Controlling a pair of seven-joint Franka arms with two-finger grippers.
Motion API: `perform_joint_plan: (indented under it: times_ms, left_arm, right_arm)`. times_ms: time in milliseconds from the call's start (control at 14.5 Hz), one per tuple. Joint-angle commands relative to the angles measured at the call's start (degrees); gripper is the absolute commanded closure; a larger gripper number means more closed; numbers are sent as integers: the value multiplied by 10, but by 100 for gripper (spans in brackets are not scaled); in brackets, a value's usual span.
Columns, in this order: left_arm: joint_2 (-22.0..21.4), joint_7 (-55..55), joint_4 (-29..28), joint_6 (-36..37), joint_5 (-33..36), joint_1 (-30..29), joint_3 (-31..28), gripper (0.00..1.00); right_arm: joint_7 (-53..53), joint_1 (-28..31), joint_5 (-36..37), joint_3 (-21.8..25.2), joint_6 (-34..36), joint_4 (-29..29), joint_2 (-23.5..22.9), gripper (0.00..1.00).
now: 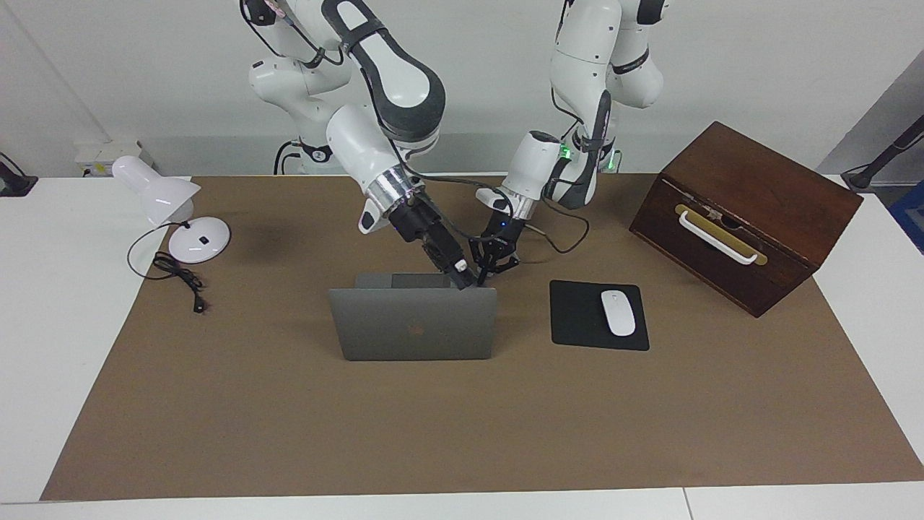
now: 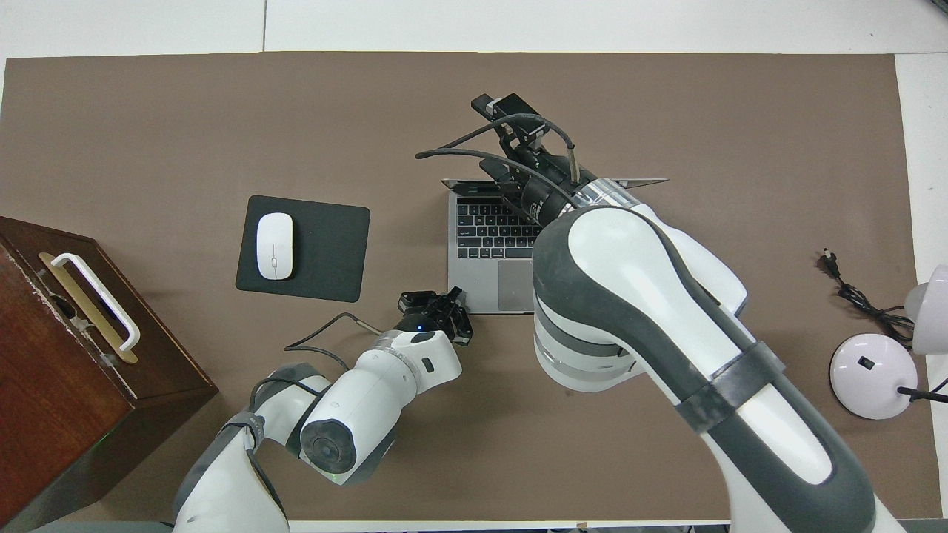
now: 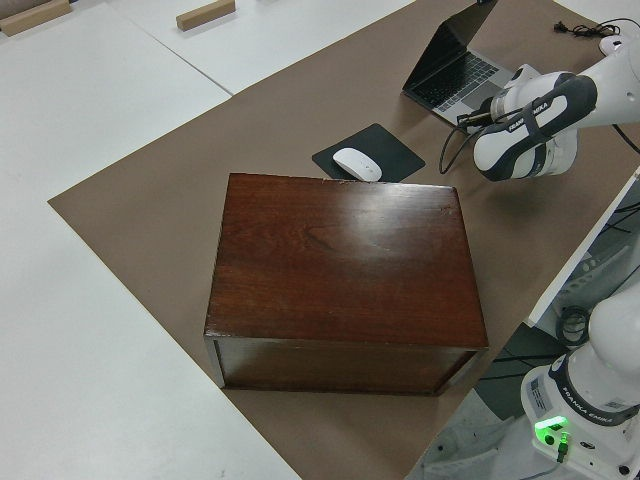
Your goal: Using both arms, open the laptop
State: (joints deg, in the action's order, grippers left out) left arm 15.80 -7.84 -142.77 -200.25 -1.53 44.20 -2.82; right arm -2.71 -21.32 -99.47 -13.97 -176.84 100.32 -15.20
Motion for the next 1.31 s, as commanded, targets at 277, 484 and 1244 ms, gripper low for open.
perform_joint_plan:
  times_ms: [277,484,1244]
  left_arm:
    - [35,6,4,-5,-6,14,-11,100]
    - [35,6,4,-5,-6,10,-11,100]
    - [35,-1,21,-5,-171,52,-7,100]
  right_arm:
    - [114,75,215,2,107,-61,-29,0]
    - [348,104,478,21,239,-113,-37,0]
    - [484,178,784,40,654,-277,-33,0]
